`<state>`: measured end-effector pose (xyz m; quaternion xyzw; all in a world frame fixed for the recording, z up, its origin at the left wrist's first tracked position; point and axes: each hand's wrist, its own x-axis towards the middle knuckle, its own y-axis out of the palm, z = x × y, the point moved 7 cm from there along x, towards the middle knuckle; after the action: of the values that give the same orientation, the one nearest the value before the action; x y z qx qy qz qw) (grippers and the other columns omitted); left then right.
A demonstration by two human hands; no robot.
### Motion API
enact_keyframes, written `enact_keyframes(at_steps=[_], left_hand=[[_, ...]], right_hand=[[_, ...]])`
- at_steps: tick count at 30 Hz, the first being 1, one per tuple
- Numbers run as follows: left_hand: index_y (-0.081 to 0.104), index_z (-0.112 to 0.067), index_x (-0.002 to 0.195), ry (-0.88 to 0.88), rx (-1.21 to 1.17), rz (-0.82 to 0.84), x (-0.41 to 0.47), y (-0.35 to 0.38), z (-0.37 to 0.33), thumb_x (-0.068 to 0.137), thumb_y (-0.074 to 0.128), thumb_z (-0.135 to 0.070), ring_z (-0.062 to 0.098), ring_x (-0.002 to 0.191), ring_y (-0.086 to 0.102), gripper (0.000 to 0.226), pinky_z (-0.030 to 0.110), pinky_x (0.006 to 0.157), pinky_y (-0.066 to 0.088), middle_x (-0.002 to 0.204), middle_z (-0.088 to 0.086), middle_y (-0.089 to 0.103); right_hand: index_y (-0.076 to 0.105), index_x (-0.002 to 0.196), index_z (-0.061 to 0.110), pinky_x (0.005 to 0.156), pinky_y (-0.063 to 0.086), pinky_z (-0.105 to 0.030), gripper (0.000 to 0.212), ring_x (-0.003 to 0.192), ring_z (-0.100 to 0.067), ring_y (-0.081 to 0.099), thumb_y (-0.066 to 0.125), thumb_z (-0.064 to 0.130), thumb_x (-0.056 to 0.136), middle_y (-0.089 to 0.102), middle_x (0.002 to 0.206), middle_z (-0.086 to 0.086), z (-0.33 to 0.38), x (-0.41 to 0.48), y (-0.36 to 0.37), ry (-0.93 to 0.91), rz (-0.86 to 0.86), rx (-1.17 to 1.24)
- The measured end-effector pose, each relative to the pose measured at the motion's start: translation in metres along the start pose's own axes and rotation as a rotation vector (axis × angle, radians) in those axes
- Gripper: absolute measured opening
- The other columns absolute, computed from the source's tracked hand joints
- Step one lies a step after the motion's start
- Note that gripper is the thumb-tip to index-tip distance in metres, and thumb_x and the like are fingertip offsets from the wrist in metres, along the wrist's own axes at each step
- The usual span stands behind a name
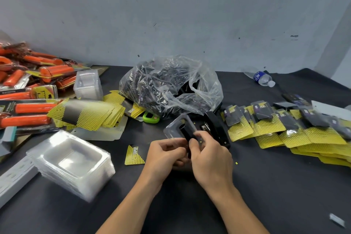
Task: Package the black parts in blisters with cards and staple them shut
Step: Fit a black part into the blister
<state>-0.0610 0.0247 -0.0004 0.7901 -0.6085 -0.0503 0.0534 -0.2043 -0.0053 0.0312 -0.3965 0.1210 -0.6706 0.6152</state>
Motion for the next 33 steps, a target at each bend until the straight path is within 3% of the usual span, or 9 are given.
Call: enact_keyframes(at_steps=[4, 8, 13, 16, 19, 23, 27, 30, 33], left_hand=[[0.083, -0.025, 0.093, 0.059, 0.031, -0.058, 0.002, -0.007, -0.007, 0.067, 0.065, -0.016, 0.019, 0.058, 0.061, 0.033, 0.029, 0.058, 0.053, 0.074, 0.026, 0.069], [0.074, -0.026, 0.113, -0.001, 0.076, -0.140, 0.009, -0.015, 0.006, 0.068, 0.061, -0.028, 0.021, 0.057, 0.059, 0.046, 0.033, 0.058, 0.051, 0.064, 0.007, 0.064], [0.080, -0.028, 0.085, -0.072, 0.141, -0.244, 0.009, -0.027, 0.013, 0.077, 0.068, -0.036, 0.019, 0.073, 0.071, 0.016, 0.041, 0.075, 0.058, 0.078, 0.002, 0.077], [0.078, -0.017, 0.081, -0.080, 0.058, -0.317, 0.011, -0.035, 0.013, 0.079, 0.068, -0.034, 0.026, 0.080, 0.068, 0.020, 0.044, 0.077, 0.055, 0.081, 0.007, 0.076], [0.075, -0.004, 0.086, -0.063, -0.171, -0.454, 0.013, -0.057, 0.008, 0.095, 0.062, -0.017, 0.028, 0.084, 0.068, 0.021, 0.044, 0.080, 0.054, 0.092, 0.021, 0.077], [0.070, -0.003, 0.092, 0.060, -0.359, -0.541, 0.010, -0.078, -0.009, 0.100, 0.056, -0.008, 0.019, 0.071, 0.075, 0.017, 0.026, 0.062, 0.060, 0.080, 0.012, 0.078], [0.069, -0.002, 0.087, 0.128, -0.464, -0.565, 0.012, -0.083, -0.014, 0.100, 0.054, -0.003, 0.022, 0.069, 0.074, 0.020, 0.036, 0.074, 0.062, 0.075, 0.013, 0.074], [0.069, 0.001, 0.096, 0.107, -0.500, -0.551, 0.015, -0.083, -0.010, 0.100, 0.055, -0.004, 0.029, 0.080, 0.072, 0.015, 0.054, 0.099, 0.056, 0.085, 0.019, 0.073], [0.070, 0.002, 0.099, 0.115, -0.485, -0.554, 0.017, -0.084, -0.009, 0.099, 0.056, -0.005, 0.031, 0.081, 0.072, 0.016, 0.052, 0.098, 0.056, 0.087, 0.021, 0.073]], right_hand=[[0.076, 0.092, 0.032, 0.075, 0.046, -0.034, 0.026, 0.086, -0.021, 0.062, 0.066, 0.056, 0.089, 0.073, 0.083, 0.008, 0.001, 0.009, -0.011, 0.020, -0.056, -0.077], [0.077, 0.076, 0.018, 0.074, 0.047, -0.026, 0.020, 0.080, -0.007, 0.062, 0.080, 0.037, 0.083, 0.067, 0.085, 0.008, -0.006, 0.016, 0.016, 0.066, 0.181, 0.244], [0.067, 0.063, 0.017, 0.063, 0.046, -0.022, 0.026, 0.068, -0.009, 0.061, 0.081, 0.026, 0.083, 0.064, 0.073, 0.003, -0.009, 0.006, 0.034, 0.042, 0.169, 0.307], [0.074, 0.075, 0.021, 0.068, 0.046, -0.019, 0.022, 0.074, -0.006, 0.064, 0.072, 0.035, 0.093, 0.070, 0.076, 0.007, -0.007, 0.002, 0.039, 0.037, 0.170, 0.372], [0.079, 0.097, 0.024, 0.082, 0.048, -0.018, 0.017, 0.094, -0.004, 0.066, 0.063, 0.018, 0.098, 0.073, 0.092, 0.015, -0.009, 0.000, 0.033, 0.046, 0.097, 0.374], [0.072, 0.124, 0.031, 0.110, 0.039, -0.017, 0.054, 0.123, -0.005, 0.053, 0.064, 0.002, 0.079, 0.062, 0.118, 0.023, 0.008, -0.009, 0.049, -0.134, 0.374, 0.187], [0.038, 0.155, 0.042, 0.121, 0.021, -0.033, 0.078, 0.151, -0.019, 0.027, 0.070, 0.048, 0.084, 0.042, 0.158, 0.003, 0.014, -0.018, 0.068, -0.223, 0.590, -0.086], [0.047, 0.147, 0.048, 0.109, 0.030, -0.031, 0.080, 0.134, -0.023, 0.040, 0.072, 0.069, 0.073, 0.052, 0.138, 0.003, 0.006, -0.014, 0.057, -0.147, 0.516, -0.136], [0.063, 0.134, 0.047, 0.103, 0.033, -0.032, 0.063, 0.118, -0.023, 0.042, 0.068, 0.074, 0.077, 0.057, 0.117, 0.002, 0.006, -0.016, 0.042, -0.198, 0.387, -0.287]])
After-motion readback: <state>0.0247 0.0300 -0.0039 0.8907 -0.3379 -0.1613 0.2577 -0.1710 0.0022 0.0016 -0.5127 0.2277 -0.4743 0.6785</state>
